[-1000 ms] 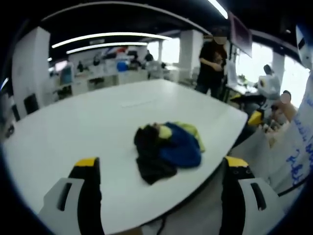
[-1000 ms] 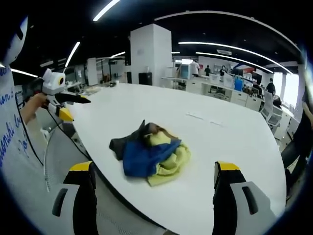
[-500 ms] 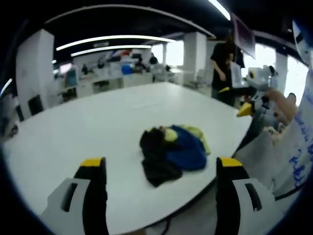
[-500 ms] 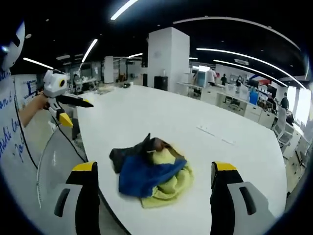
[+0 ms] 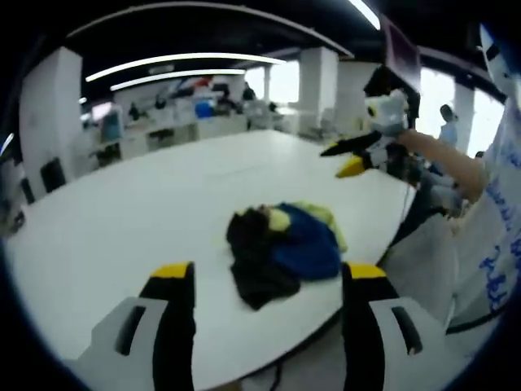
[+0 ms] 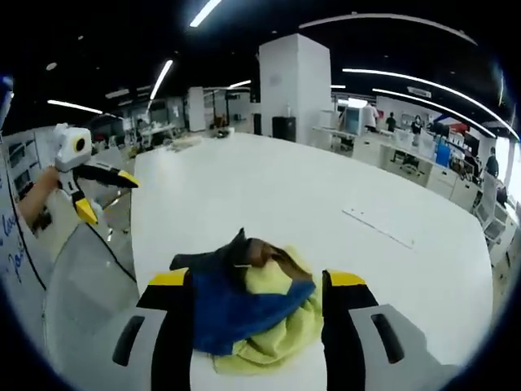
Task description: Fold the garment on the visible template until the final outline fits inside the template.
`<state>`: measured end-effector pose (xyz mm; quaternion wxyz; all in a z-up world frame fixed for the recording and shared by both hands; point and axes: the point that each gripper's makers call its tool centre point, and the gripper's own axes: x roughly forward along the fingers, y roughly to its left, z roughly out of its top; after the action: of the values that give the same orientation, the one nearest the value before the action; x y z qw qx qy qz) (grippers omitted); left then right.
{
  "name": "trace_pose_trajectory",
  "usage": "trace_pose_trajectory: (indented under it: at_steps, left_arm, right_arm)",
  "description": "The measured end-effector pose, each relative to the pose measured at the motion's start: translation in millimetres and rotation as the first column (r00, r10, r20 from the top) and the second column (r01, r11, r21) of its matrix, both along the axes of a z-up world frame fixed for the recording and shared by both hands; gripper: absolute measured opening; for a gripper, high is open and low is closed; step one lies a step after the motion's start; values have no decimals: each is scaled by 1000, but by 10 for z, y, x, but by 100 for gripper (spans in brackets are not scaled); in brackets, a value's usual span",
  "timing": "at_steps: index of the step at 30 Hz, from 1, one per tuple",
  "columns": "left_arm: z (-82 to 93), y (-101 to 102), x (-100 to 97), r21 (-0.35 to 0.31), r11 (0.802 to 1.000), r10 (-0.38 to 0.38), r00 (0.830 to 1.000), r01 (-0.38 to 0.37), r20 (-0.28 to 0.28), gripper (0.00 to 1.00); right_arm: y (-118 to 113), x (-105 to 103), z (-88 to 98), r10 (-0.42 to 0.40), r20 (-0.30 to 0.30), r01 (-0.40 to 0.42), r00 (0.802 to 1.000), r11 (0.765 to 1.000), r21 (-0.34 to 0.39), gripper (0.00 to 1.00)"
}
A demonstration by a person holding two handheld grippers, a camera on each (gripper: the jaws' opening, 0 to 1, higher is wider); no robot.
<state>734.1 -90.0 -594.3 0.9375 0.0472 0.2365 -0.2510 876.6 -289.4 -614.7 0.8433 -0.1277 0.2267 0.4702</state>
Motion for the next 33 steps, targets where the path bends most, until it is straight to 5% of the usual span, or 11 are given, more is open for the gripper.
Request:
trace_pose_trajectory:
  at_steps: [3, 15, 27, 33]
  left_arm:
    - [-14, 14, -13, 6, 1000, 11, 1000, -11, -12, 68]
    - [81, 1, -52, -37, 998, 45, 999, -44, 9, 68]
    - [40, -7, -70, -50, 997, 53, 999, -53, -9, 66]
    - [7, 60, -68, -54, 995, 81, 996, -82, -21, 67]
  right_arm:
    - [-2, 209, -231, -4, -5, 4, 1000, 996, -90, 55]
    - [87, 779, -757, -32, -58, 20, 998, 977, -212, 17]
    - [112, 977, -1264, -72, -206, 9, 976, 957, -290, 12]
    - [119, 1082, -1394, -88, -212, 18, 973, 950, -311, 14]
